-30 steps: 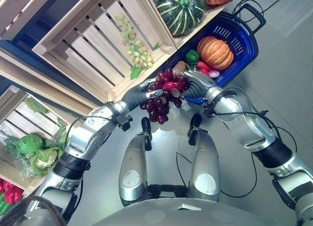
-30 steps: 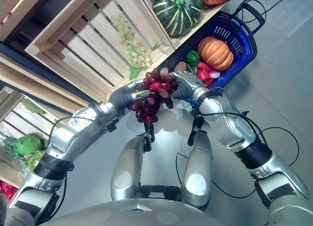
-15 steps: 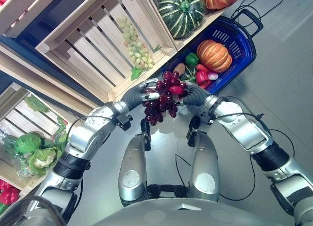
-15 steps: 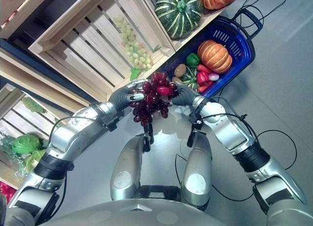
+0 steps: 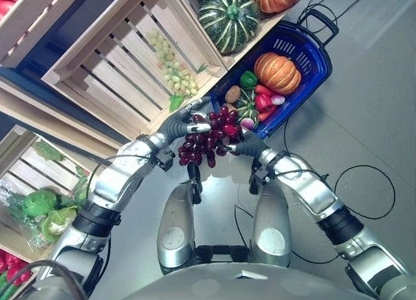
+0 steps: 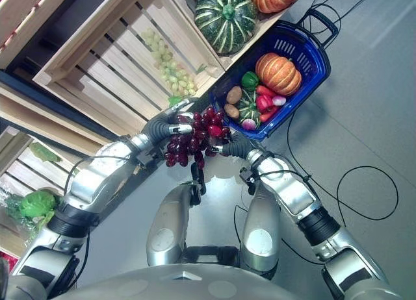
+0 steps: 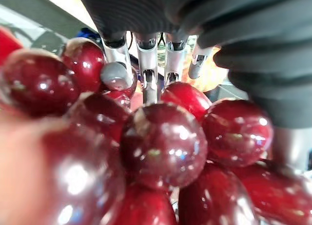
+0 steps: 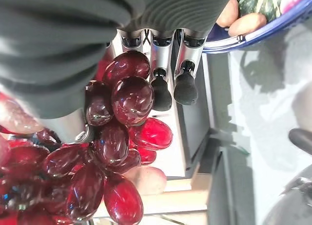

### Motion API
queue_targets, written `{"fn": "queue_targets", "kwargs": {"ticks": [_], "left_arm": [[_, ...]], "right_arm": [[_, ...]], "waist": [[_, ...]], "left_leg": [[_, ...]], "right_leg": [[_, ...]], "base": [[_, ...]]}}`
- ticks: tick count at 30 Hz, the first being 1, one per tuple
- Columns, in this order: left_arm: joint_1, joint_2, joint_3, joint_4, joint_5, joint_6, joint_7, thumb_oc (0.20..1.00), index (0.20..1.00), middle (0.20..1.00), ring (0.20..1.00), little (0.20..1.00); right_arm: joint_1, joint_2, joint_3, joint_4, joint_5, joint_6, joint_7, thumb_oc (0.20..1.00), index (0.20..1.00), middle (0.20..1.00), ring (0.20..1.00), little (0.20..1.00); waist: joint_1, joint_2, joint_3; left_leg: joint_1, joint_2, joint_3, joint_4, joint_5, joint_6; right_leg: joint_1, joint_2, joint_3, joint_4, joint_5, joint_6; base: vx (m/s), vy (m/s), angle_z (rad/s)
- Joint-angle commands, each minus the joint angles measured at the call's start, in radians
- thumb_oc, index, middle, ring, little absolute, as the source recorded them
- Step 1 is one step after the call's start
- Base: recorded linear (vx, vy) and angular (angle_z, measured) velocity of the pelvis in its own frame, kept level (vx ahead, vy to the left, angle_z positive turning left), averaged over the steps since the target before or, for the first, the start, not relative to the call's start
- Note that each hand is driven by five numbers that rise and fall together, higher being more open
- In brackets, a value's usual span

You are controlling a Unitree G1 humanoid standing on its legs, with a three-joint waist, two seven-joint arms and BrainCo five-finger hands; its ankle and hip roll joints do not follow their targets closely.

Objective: Pick up fruits and vegetables into the basket

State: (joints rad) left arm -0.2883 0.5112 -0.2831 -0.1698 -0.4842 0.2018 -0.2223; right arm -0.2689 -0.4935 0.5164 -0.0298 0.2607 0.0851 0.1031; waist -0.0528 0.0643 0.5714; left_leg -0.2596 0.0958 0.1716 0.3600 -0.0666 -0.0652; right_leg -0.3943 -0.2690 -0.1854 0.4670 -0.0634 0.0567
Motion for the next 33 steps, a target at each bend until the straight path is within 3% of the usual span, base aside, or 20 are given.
{"fn": "queue_targets", "kwargs": {"ticks": [1, 5, 11, 16, 25, 26, 29, 33], "left_arm": [[0.014, -0.077, 0.029, -0.066, -0.097, -0.129, 0.05, 1.0, 1.0, 1.0, 1.0, 1.0], [0.042, -0.109, 0.108, -0.073, -0.162, -0.261, 0.142, 1.0, 1.0, 1.0, 1.0, 1.0], [0.072, -0.136, 0.196, -0.082, -0.207, -0.346, 0.237, 1.0, 1.0, 1.0, 1.0, 1.0], [0.1, -0.16, 0.264, -0.079, -0.223, -0.384, 0.318, 1.0, 1.0, 1.0, 1.0, 1.0], [0.131, -0.19, 0.317, -0.042, -0.283, -0.354, 0.382, 1.0, 1.0, 1.0, 1.0, 1.0], [0.136, -0.189, 0.316, -0.038, -0.279, -0.356, 0.384, 1.0, 1.0, 1.0, 1.0, 1.0], [0.147, -0.18, 0.311, -0.025, -0.284, -0.351, 0.339, 1.0, 1.0, 1.0, 1.0, 1.0], [0.169, -0.146, 0.259, -0.005, -0.277, -0.336, 0.117, 1.0, 1.0, 1.0, 1.0, 1.0]], "right_arm": [[-0.007, 0.064, -0.006, -0.096, 0.073, -0.199, 0.002, 0.2, 0.2, 0.2, 0.2, 0.2], [0.049, 0.055, -0.086, -0.076, 0.067, -0.306, -0.003, 0.2, 0.2, 0.2, 0.2, 0.2], [0.087, 0.048, -0.175, -0.073, 0.075, -0.386, -0.01, 0.2, 0.2, 0.2, 0.2, 0.2], [0.102, 0.051, -0.261, -0.065, 0.064, -0.429, -0.025, 0.2, 0.2, 0.2, 0.2, 0.2], [0.093, 0.072, -0.364, -0.011, 0.112, -0.461, -0.025, 0.2, 0.2, 0.2, 0.2, 0.2], [0.093, 0.07, -0.369, -0.006, 0.115, -0.458, -0.028, 0.2, 0.2, 0.2, 0.2, 0.2], [0.083, 0.071, -0.387, 0.015, 0.133, -0.438, -0.035, 0.2, 0.2, 0.2, 0.2, 0.2], [0.036, 0.054, -0.423, 0.116, 0.203, -0.409, -0.038, 0.2, 0.2, 0.2, 0.2, 0.2]], "waist": [[-0.013, 0.051, -0.065], [-0.028, 0.074, -0.072], [-0.034, 0.084, -0.073], [-0.034, 0.089, -0.068], [-0.022, 0.08, -0.052], [-0.02, 0.079, -0.052], [-0.013, 0.076, -0.051], [0.015, 0.073, -0.051]], "left_leg": [[0.025, 0.02, 0.04, 0.029, -0.048, 0.023], [0.037, 0.02, 0.045, 0.009, -0.038, 0.016], [0.042, 0.021, 0.045, -0.002, -0.03, 0.01], [0.038, 0.022, 0.038, -0.001, -0.026, 0.007], [0.004, 0.024, 0.022, 0.022, -0.025, 0.003], [0.011, 0.022, 0.013, 0.029, -0.048, -0.005], [-0.022, 0.021, 0.015, 0.032, -0.025, 0.005], [-0.089, 0.017, -0.005, 0.064, -0.05, 0.0]], "right_leg": [[0.074, -0.03, 0.021, -0.041, -0.037, 0.053], [0.066, -0.038, 0.026, -0.034, -0.045, 0.054], [0.058, -0.041, 0.027, -0.018, -0.056, 0.05], [0.045, -0.043, 0.023, 0.012, -0.071, 0.043], [0.011, -0.035, 0.007, 0.07, -0.094, 0.029], [0.016, -0.034, 0.012, 0.083, -0.121, 0.038], [-0.014, -0.033, -0.001, 0.093, -0.103, 0.025], [-0.069, -0.027, -0.012, 0.144, -0.14, 0.029]], "base": [[0.01, 0.045, -0.16], [0.01, 0.044, -0.09], [0.01, 0.007, -0.07], [0.01, -0.014, 0.02], [0.02, -0.045, 0.05], [0.08, -0.078, 0.11], [-0.05, -0.059, 0.14], [0.01, -0.103, 0.11]]}}
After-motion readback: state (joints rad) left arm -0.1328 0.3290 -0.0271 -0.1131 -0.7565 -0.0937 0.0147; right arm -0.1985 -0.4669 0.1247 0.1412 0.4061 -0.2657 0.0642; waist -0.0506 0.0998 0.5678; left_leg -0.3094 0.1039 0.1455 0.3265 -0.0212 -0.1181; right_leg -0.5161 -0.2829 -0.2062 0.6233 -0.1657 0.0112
